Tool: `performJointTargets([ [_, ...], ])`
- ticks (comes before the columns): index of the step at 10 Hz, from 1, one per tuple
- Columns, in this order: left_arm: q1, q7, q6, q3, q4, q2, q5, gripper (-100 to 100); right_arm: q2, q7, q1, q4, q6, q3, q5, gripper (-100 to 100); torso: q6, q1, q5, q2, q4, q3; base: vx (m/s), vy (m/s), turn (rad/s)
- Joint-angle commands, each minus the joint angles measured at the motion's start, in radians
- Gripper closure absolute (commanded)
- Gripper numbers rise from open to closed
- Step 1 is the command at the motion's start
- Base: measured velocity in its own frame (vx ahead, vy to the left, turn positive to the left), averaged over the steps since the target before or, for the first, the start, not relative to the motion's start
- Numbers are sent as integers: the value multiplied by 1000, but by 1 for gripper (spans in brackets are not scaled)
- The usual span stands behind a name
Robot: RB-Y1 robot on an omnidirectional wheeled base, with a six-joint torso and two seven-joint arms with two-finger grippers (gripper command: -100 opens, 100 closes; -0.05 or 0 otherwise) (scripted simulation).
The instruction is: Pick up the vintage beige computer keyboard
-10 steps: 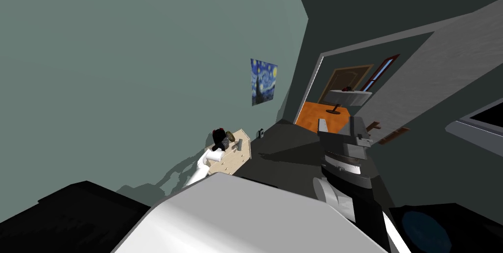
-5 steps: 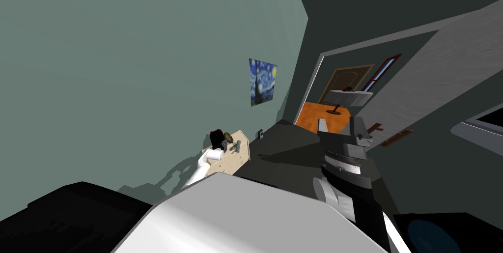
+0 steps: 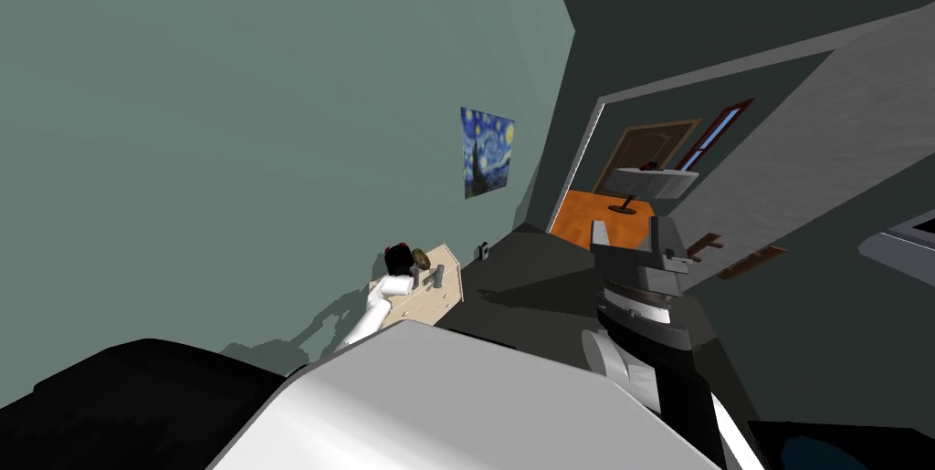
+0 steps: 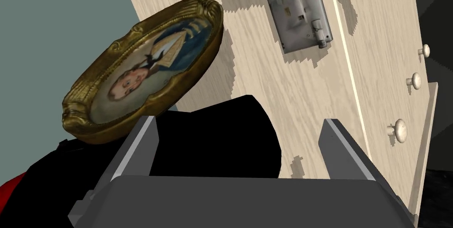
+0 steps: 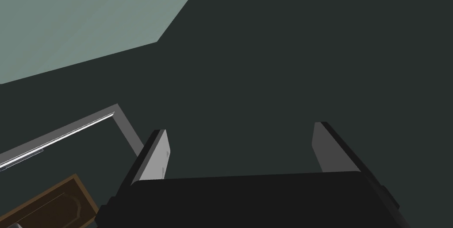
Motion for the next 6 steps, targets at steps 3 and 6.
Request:
performJointTargets([
  [3, -25, 13, 91, 44, 66, -12, 6, -100, 0, 0, 0, 0, 0, 0, 0, 0, 0, 1, 0, 0, 0, 0, 79, -19, 20],
  [6, -49, 20, 160, 86, 132, -23, 12, -100, 0, 0, 0, 0, 0, 0, 0, 0, 0, 0, 0, -2, -1, -1, 110, -32, 28],
])
